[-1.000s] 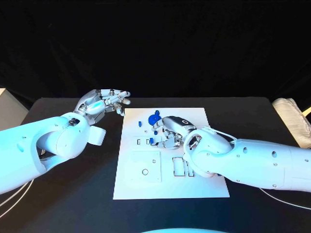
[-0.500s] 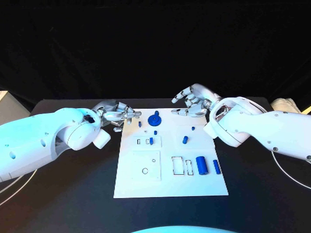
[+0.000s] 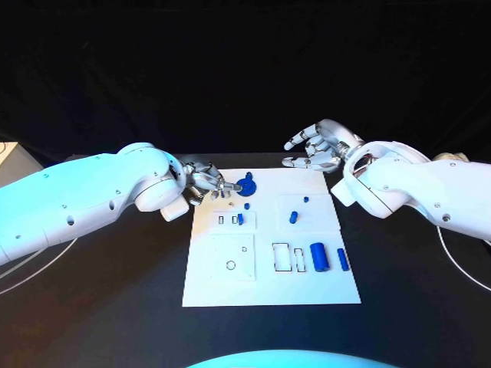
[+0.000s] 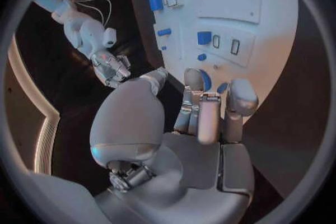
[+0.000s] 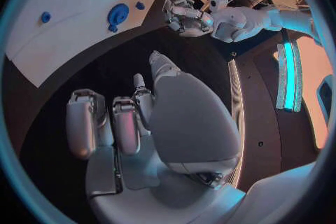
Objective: Assemble the parts on the task board
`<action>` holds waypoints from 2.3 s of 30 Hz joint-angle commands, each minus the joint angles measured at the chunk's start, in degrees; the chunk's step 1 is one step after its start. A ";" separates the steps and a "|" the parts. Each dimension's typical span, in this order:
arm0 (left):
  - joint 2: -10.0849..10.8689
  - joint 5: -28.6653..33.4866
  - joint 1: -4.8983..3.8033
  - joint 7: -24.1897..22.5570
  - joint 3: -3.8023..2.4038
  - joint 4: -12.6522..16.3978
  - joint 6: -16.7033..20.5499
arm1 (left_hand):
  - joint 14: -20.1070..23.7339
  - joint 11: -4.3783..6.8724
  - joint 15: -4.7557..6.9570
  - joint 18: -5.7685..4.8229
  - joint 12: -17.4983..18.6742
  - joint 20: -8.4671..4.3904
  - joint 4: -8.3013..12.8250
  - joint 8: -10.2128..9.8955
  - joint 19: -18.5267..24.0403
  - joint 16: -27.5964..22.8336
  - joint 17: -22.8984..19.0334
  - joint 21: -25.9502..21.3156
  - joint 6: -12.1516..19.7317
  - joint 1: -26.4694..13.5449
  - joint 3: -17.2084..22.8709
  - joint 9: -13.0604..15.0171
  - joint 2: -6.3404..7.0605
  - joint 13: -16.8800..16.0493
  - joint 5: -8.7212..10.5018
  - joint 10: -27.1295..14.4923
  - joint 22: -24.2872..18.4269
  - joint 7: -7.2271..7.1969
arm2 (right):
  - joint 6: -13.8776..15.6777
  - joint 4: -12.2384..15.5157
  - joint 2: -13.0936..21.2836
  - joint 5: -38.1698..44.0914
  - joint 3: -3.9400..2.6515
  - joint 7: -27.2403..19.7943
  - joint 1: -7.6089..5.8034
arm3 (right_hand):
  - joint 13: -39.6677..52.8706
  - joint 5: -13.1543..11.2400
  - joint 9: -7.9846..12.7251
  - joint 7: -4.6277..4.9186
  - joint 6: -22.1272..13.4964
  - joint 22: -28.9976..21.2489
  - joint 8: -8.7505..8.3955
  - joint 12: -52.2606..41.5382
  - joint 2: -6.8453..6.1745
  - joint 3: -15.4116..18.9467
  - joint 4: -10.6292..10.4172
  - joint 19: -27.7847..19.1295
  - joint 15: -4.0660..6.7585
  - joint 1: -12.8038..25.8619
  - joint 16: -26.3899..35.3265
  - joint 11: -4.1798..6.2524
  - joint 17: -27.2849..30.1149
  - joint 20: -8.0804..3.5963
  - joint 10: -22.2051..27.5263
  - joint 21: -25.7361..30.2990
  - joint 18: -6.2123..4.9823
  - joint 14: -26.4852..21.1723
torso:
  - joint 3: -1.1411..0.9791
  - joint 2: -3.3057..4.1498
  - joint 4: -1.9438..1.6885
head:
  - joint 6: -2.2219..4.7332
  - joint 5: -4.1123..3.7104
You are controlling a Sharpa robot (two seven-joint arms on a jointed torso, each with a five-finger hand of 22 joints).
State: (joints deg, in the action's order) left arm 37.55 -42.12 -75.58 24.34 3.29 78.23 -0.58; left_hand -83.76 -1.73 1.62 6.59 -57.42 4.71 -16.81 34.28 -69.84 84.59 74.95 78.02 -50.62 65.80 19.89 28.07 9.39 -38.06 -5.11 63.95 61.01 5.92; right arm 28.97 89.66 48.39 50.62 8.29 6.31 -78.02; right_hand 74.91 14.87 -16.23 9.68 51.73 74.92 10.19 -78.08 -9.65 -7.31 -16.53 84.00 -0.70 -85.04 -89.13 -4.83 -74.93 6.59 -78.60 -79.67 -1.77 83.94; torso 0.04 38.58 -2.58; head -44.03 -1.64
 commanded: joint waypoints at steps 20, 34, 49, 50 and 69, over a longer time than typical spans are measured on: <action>-8.85 -7.06 -0.77 9.96 1.76 -8.38 -13.45 | -1.97 -0.16 -0.11 -1.09 -2.08 0.07 0.07 1.24 -1.96 1.31 3.05 1.37 1.42 -1.14 -1.20 2.07 -1.36 -2.01 -0.17 -0.61 2.47 0.11 | -0.89 -0.92 -0.89 -1.17 0.00 -0.56 -0.07 | 0.99 0.21 0.07 -0.11 -0.46 6.07 0.35 2.83 -0.42 -0.69 0.04 -0.28 0.32 1.41 1.40 0.10 -10.83 -0.33 2.64 3.64 -1.50 4.81 | 0.05 0.22 0.03 | -0.57 0.06; -10.72 -7.30 -0.74 10.11 1.96 -10.10 -15.26 | -1.96 -0.21 -0.18 -1.12 -2.31 0.12 0.07 1.39 -2.01 1.38 3.21 1.50 1.68 -1.48 -1.37 2.53 -1.90 -2.22 -0.19 -0.81 2.69 0.15 | -0.87 -1.00 -1.07 -1.27 0.00 -0.58 -0.07 | 0.72 1.17 0.08 -0.13 -0.62 5.74 0.67 3.08 -0.25 -1.23 0.08 -0.45 0.36 1.69 1.60 0.14 -10.57 -0.37 2.80 4.21 -1.58 4.72 | 0.04 0.23 -0.02 | -1.00 -0.09; -11.77 -6.56 -0.70 9.65 2.40 -11.34 -16.31 | -1.99 -0.20 -0.19 -1.13 -2.43 0.16 0.23 1.51 -2.01 1.45 3.39 1.58 1.83 -1.14 -1.26 2.89 -2.34 -2.29 -0.25 -0.97 2.81 0.12 | -0.96 -1.14 -1.33 -1.32 0.00 -0.47 -0.07 | 0.69 1.47 0.09 -0.14 -0.65 5.69 0.74 3.10 -0.27 -1.36 0.10 -0.46 0.38 1.70 1.66 0.15 -10.47 -0.39 2.80 4.30 -1.60 4.69 | 0.03 0.22 -0.04 | -1.48 -0.28; -11.82 -6.45 -0.70 9.61 2.42 -11.34 -16.46 | -1.99 -0.20 -0.19 -1.13 -2.43 0.16 0.23 1.51 -2.01 1.45 3.39 1.58 1.83 -1.14 -1.26 2.89 -2.34 -2.29 -0.25 -0.97 2.81 0.12 | -0.98 -1.16 -1.35 -1.33 0.00 -0.46 -0.07 | 0.69 1.47 0.09 -0.14 -0.65 5.69 0.74 3.10 -0.27 -1.36 0.10 -0.46 0.38 1.70 1.66 0.15 -10.47 -0.39 2.80 4.30 -1.60 4.69 | 0.03 0.22 -0.04 | -1.50 -0.29; -12.72 -5.68 -0.60 9.21 2.84 -11.99 -17.80 | -1.98 -0.19 -0.19 -1.11 -2.58 0.19 0.40 1.66 -1.85 1.51 3.54 1.61 2.04 -0.07 -1.00 3.45 -2.70 -2.38 -0.28 -1.24 2.80 0.11 | -1.35 -1.32 -1.66 -1.34 0.00 -0.21 -0.06 | 0.70 1.61 0.09 -0.14 -0.67 5.65 0.79 3.08 -0.25 -1.44 0.09 -0.48 0.39 1.76 1.66 0.15 -10.49 -0.39 2.77 4.37 -1.61 4.70 | 0.04 0.25 -0.05 | -1.79 -0.40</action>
State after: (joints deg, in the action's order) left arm 25.02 -48.47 -76.18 34.11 6.13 66.24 -17.07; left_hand -83.75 -1.85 1.62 6.61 -59.69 4.93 -16.76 35.61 -71.66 85.90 74.92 79.38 -48.95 65.37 18.89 31.51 6.70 -40.38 -5.11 63.06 63.82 6.03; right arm 28.48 88.34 46.80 49.22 8.31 6.36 -78.08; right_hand 74.94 16.19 -16.19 9.47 51.52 74.93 10.65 -75.36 -9.96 -8.34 -16.45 83.79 -0.71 -83.69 -87.80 -4.72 -74.90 6.37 -76.05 -75.66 -2.61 83.94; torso 0.08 38.81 -2.61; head -45.75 -2.03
